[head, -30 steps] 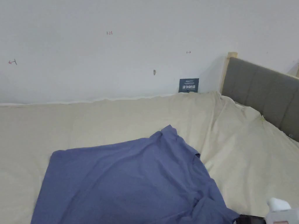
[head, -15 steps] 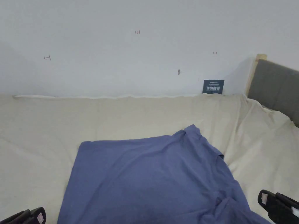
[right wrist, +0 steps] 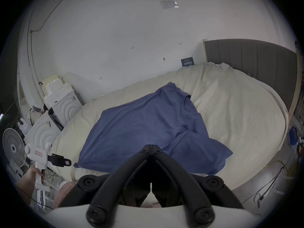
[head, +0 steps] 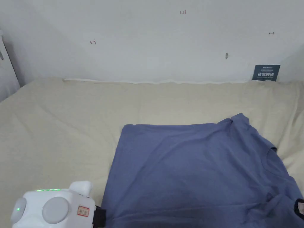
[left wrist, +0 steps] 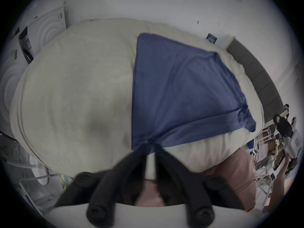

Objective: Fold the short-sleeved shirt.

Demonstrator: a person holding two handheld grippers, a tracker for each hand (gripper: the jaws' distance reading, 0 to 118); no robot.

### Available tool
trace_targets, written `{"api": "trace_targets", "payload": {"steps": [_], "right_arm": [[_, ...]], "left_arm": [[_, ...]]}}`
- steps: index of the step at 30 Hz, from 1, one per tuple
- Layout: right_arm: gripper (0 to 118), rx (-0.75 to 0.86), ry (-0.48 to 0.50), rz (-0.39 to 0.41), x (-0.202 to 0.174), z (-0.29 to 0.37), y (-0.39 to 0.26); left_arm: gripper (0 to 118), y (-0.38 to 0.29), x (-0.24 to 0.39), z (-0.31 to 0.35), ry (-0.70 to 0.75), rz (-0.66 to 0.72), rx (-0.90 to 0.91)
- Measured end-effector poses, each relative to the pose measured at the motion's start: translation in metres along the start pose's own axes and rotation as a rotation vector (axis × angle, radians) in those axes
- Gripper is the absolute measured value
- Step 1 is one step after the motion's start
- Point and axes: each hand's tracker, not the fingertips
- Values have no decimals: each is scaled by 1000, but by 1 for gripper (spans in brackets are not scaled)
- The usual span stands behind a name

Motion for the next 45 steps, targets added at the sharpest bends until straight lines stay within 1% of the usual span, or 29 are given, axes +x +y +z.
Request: {"api": "trace_targets", "payload": {"steps": [1,2,3,6,8,11,12,13,14,15,16,17,18,20,23,25,27,29,30,31,32,33,34,36,37,42,44,45], "right_arm": [[0,-8,3,-5,0,-1,-1],[0,-12,0,2,-8,-1,-3],[0,-14,9,-7,-10,0,-5],[0,-30,34,-29,-8,-3,-6],[0,-47,31,-25,-9,-6,-8],[0,-64,28,-33,-3,-13,-11],[0,-70,27,-40,-2,-14,-12],[0,-75,25,-48,-1,-15,-13],[0,-79,22,-59,2,-17,-14],[0,-84,18,-69,4,-18,-15],[0,-90,16,-79,6,-19,-15],[0,-95,15,-87,8,-20,-16],[0,-96,14,-93,11,-21,-17],[0,-91,5,-81,17,-21,-14],[0,-96,-116,31,31,-24,-4],[0,-173,-144,77,51,-33,4],[0,-282,-128,75,78,-47,11],[0,-363,-135,74,93,-56,15],[3,-400,-159,91,96,-62,16],[24,-429,-183,108,100,-67,16],[64,-479,-176,114,105,-74,15],[107,-516,-168,89,110,-79,13],[113,-550,-164,63,111,-84,8],[111,-547,-153,51,112,-90,5],[111,-574,-156,52,113,-96,5],[110,-563,-230,105,117,-110,1],[110,-566,-235,109,120,-114,3],[106,-582,-232,104,121,-115,4]], "left_arm": [[69,-1,-1,-7,-8,5,-4],[85,-2,-1,-14,-26,19,-38],[89,1,-4,-20,-26,25,-29],[89,-1,2,-33,15,11,-36],[89,4,0,-43,63,1,-59],[88,8,1,-53,65,11,-76],[83,9,3,-51,73,3,-75],[83,8,5,-49,83,-7,-63],[80,7,8,-46,98,-22,-52],[64,9,9,-43,141,-47,-41],[39,9,11,-39,160,-67,-26],[14,6,11,-34,131,-58,-11],[9,4,11,-30,113,-41,-4],[9,6,10,-28,105,-46,-15],[9,8,6,-23,86,-28,2],[8,10,6,-17,79,-18,9],[8,12,11,-10,45,-7,20],[8,15,18,-6,46,-20,22],[8,17,21,-5,49,-37,29],[8,18,25,-4,51,-41,30],[8,20,26,-5,50,-41,31],[8,20,25,-5,45,-32,28],[8,21,24,-5,36,-12,22],[8,21,23,-5,13,19,10],[8,21,23,-5,10,21,8],[8,19,27,-5,48,-14,-17],[8,18,26,-6,48,-11,-21],[8,18,25,-6,45,-4,-20]]}}
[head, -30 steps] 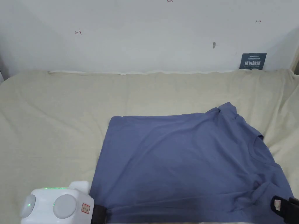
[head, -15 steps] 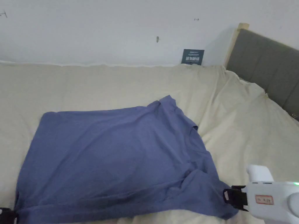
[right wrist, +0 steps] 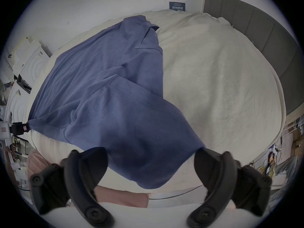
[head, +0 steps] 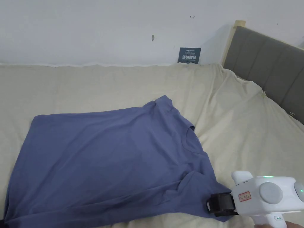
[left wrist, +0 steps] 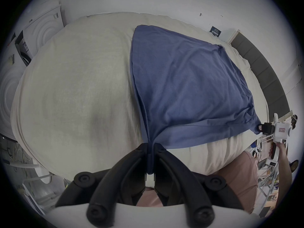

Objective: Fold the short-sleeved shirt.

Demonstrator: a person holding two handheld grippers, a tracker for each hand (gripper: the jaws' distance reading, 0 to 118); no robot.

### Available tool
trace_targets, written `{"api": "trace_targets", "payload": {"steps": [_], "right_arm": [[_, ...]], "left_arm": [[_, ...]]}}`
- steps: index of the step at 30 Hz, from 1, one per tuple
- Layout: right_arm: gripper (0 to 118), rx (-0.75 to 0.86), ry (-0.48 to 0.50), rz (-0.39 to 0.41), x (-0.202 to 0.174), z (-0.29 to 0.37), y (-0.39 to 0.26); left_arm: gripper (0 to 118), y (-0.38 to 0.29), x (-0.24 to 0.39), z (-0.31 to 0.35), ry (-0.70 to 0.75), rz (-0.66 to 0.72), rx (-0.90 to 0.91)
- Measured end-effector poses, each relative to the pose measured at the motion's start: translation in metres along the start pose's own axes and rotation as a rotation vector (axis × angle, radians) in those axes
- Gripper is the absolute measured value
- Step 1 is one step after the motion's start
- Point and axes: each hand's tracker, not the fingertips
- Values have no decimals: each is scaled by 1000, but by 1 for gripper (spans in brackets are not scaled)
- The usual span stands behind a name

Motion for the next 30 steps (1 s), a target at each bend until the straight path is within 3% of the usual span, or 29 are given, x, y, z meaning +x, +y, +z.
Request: {"api": "trace_targets", "payload": {"steps": [1,2,3,7,12,15,20,27,30], "right_arm": [[88,-25,30,-9,1,2,-2],[42,-5,77,-25,3,3,-4],[4,7,126,-48,4,2,-3],[4,0,101,28,6,10,-5],[4,56,141,1,15,33,-6],[4,101,231,-64,18,51,-11],[4,149,206,-17,12,82,-7],[4,17,230,-59,-6,96,61],[4,-2,180,-2,-17,82,109]], "left_arm": [[8,0,-1,0,-8,13,-1],[8,0,-3,-1,-15,25,-3],[8,1,-4,-2,-24,34,-5],[8,-1,-4,-2,-48,47,7],[8,-2,-6,4,-52,39,13],[8,0,-14,12,-71,61,20],[8,12,-16,35,-115,79,54],[8,80,-22,25,-124,18,-96],[8,119,-28,7,-133,31,-143]]}}
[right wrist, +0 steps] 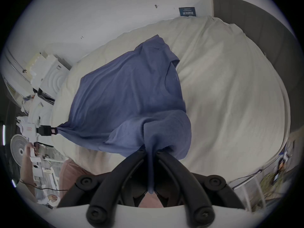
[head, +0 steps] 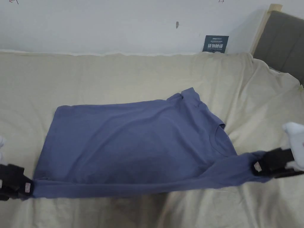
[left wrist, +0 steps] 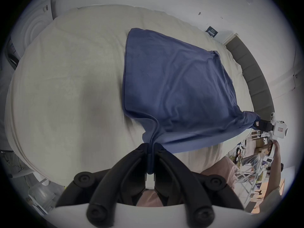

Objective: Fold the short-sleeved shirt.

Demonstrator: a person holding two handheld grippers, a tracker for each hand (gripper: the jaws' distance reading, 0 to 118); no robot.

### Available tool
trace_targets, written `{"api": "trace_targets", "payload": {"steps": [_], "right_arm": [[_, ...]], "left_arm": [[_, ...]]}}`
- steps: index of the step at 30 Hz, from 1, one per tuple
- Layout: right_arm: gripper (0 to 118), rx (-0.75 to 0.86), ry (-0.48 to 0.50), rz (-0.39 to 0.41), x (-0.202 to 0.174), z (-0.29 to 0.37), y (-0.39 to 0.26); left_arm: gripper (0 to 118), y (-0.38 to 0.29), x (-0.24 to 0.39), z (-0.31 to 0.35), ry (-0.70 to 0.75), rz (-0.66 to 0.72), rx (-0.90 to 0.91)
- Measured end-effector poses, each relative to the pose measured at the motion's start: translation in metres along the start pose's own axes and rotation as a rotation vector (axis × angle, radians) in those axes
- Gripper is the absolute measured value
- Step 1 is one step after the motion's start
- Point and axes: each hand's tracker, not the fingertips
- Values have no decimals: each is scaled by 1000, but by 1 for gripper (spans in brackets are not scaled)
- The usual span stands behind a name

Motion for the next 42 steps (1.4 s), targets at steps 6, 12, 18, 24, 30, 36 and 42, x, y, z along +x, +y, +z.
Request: {"api": "trace_targets", "payload": {"steps": [6,12,18,24,30,36,42], "right_arm": [[4,-86,-146,107,-22,-55,90],[6,-137,-220,51,-21,-126,142],[104,-63,-273,-3,-14,-149,151],[103,47,-235,-86,-4,-116,134],[103,453,-125,120,-48,-12,83],[62,590,14,88,-72,32,-3],[0,568,103,30,-68,24,-63]], "left_arm": [[8,74,-12,-37,-52,110,-51],[10,120,-23,-75,-40,163,-47],[91,125,-32,-89,12,179,19],[91,113,-32,-74,109,145,50],[91,68,-3,6,80,-17,292],[75,-27,11,56,58,-97,521],[0,-90,-10,49,-99,70,476]]}}
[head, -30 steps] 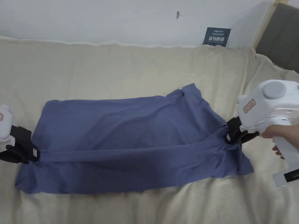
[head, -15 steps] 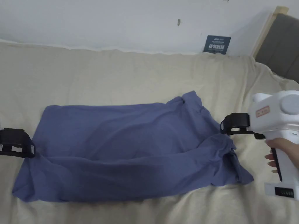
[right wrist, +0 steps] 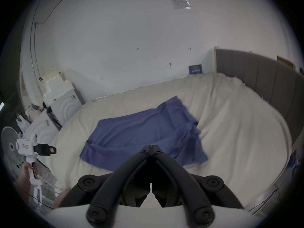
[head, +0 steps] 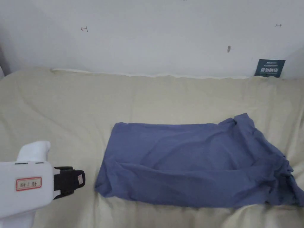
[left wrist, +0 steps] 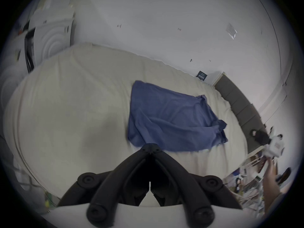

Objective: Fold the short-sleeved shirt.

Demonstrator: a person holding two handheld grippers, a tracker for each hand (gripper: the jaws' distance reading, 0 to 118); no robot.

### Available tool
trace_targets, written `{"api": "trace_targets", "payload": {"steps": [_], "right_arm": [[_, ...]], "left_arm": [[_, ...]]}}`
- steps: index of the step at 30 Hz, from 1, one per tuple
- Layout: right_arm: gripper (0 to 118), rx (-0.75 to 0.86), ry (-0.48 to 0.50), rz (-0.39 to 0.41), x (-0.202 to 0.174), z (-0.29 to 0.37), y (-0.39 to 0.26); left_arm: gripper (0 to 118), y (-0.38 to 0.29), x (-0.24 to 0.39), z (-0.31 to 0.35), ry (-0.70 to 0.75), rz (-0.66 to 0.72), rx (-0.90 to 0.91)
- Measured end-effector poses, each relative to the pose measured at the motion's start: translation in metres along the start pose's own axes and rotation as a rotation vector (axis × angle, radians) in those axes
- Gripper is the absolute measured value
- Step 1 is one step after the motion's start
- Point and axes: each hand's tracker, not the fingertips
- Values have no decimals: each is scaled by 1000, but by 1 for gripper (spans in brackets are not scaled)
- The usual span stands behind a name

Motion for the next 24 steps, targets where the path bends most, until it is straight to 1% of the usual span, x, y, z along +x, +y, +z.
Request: {"api": "trace_targets", "payload": {"steps": [2,3,5,6,8,9,11,13,14,15,16,17,19,20,21,24], "right_arm": [[0,-42,-24,-10,1,0,-9],[0,-67,-31,-20,4,-1,-13],[0,-80,-33,-55,7,-3,-16],[0,-89,-24,-81,11,-4,-18],[0,-98,-13,-116,17,-7,-19],[0,-109,-5,-129,17,-9,-18],[0,-125,8,-153,21,-13,-20],[0,-140,16,-155,21,-17,-23],[0,-154,21,-149,21,-19,-25],[0,-169,24,-138,21,-22,-27],[0,-185,24,-123,21,-25,-29],[0,-207,24,-102,20,-28,-32],[0,-243,23,-65,18,-36,-37],[0,-260,24,-47,17,-40,-40],[0,-271,26,-34,16,-43,-43],[0,-299,46,-38,16,-54,-47]], "left_arm": [[0,-6,3,4,24,-17,0],[0,-6,6,4,58,-44,-12],[0,-1,7,-4,86,-65,-42],[0,7,7,-13,77,-57,-88],[0,20,2,-36,31,12,-171],[0,27,0,-50,50,17,-199],[0,43,4,-76,108,-43,-249],[0,54,6,-99,110,-72,-291],[6,60,7,-112,99,-67,-312],[19,63,10,-123,125,-81,-323],[25,65,12,-131,164,-96,-322],[25,66,14,-141,192,-112,-329],[62,70,14,-159,219,-131,-346],[75,70,15,-167,231,-132,-341],[82,71,14,-176,244,-133,-347],[83,68,11,-201,298,-127,-425]]}}
